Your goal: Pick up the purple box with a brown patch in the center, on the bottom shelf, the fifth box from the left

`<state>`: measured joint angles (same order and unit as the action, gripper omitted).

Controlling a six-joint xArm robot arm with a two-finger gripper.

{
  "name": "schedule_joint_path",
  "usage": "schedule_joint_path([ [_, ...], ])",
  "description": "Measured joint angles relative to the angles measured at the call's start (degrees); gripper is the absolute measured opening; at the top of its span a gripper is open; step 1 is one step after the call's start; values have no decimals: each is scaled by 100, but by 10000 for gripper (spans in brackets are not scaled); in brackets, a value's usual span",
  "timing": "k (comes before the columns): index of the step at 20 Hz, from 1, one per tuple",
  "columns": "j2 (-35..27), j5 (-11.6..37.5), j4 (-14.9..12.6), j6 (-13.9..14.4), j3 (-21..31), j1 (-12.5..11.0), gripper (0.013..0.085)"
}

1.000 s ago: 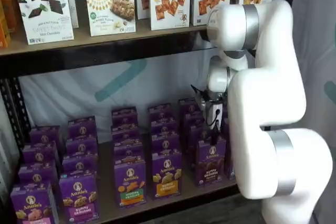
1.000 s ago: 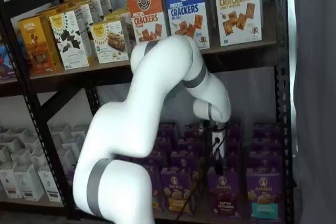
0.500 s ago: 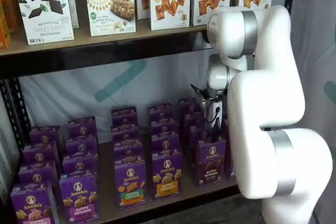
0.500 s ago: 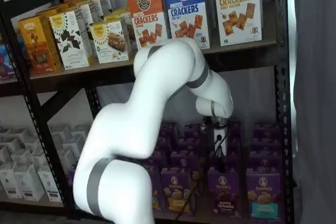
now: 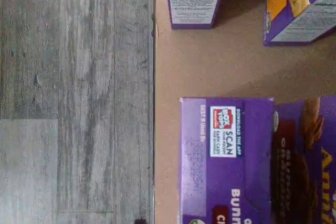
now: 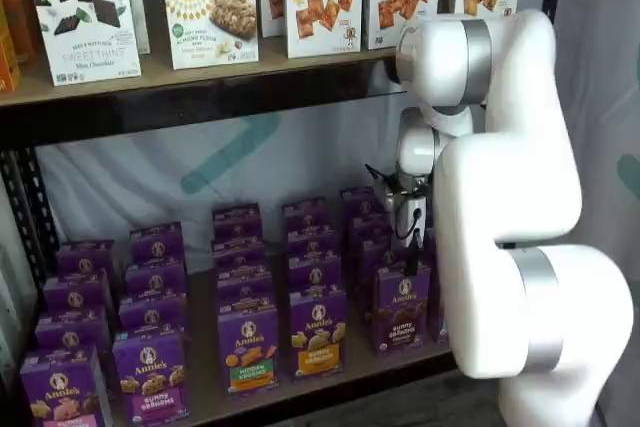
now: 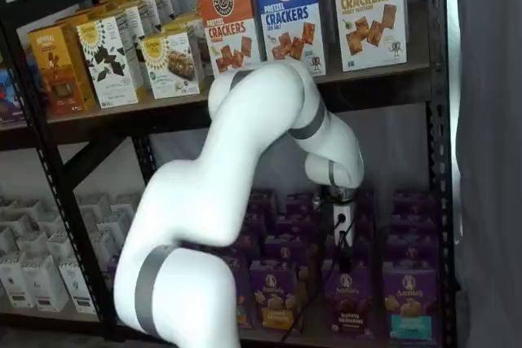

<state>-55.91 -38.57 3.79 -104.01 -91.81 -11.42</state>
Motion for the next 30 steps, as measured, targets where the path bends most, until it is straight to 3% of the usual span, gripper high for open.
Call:
schedule_joint_path([
  [23, -473, -45, -427, 340, -307, -2, 850],
  [30, -562, -62, -32, -26, -391, -42, 850],
])
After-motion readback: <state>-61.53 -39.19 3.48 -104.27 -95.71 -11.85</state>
